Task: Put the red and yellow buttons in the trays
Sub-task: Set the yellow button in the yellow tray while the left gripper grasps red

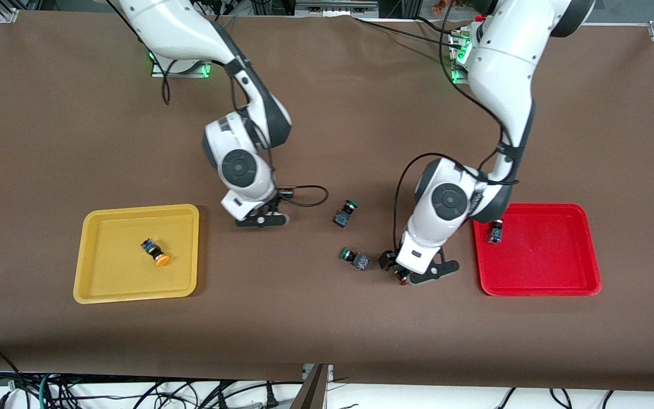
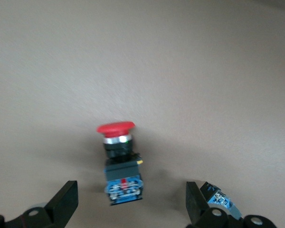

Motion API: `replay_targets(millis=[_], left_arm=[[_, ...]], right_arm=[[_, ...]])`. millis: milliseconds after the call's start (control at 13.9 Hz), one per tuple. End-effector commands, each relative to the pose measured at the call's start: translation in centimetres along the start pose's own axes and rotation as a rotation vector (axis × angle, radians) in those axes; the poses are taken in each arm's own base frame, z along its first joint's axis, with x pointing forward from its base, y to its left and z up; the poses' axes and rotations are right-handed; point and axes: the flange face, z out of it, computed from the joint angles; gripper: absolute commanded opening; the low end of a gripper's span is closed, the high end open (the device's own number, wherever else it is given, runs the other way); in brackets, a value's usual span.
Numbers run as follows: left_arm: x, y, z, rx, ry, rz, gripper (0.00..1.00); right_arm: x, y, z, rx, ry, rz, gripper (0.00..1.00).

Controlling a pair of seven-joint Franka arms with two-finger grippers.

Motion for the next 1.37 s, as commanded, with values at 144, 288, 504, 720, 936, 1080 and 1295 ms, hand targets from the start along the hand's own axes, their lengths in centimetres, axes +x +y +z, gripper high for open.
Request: replay_targets(millis=[144,288,504,720,936,1080,1295], left_arm=[[0.9,-0.6,0.3,0.069,0.064,0.057,0.99],[0.6,-0.9,1.4,0.079,0.052,0.054,0.72],[-0.1,-0.9,2.7,0.083,0.033,0.051,0.71],[0.0,-0.8,2.7,0.081,0.038,0.055,0.56],[0.6,-0.9,2.0,0.079,0.047,0.058,0.29],[1.2,-1.0,1.1,0.077,0.055,0.076,0.03],[5.4,-4.5,-4.7,0.111,0.038,0.089,0.06]], right_arm=[[2.8,16.2,0.0,-0.094,-0.037,-0.343,0.0],[3.7,20.6,1.5,-0.094,-0.031,-0.355,0.07],[4.3,23.5,3.2,-0.063,-0.016,-0.347,0.09],[4.4,22.7,4.9,0.013,-0.013,-0.303,0.37],[4.4,22.9,5.4,0.084,-0.009,-0.245,1.0],[4.6,22.9,4.3,0.087,0.007,-0.242,1.0],[3.8,21.4,-0.6,0.12,0.02,-0.247,1.0]])
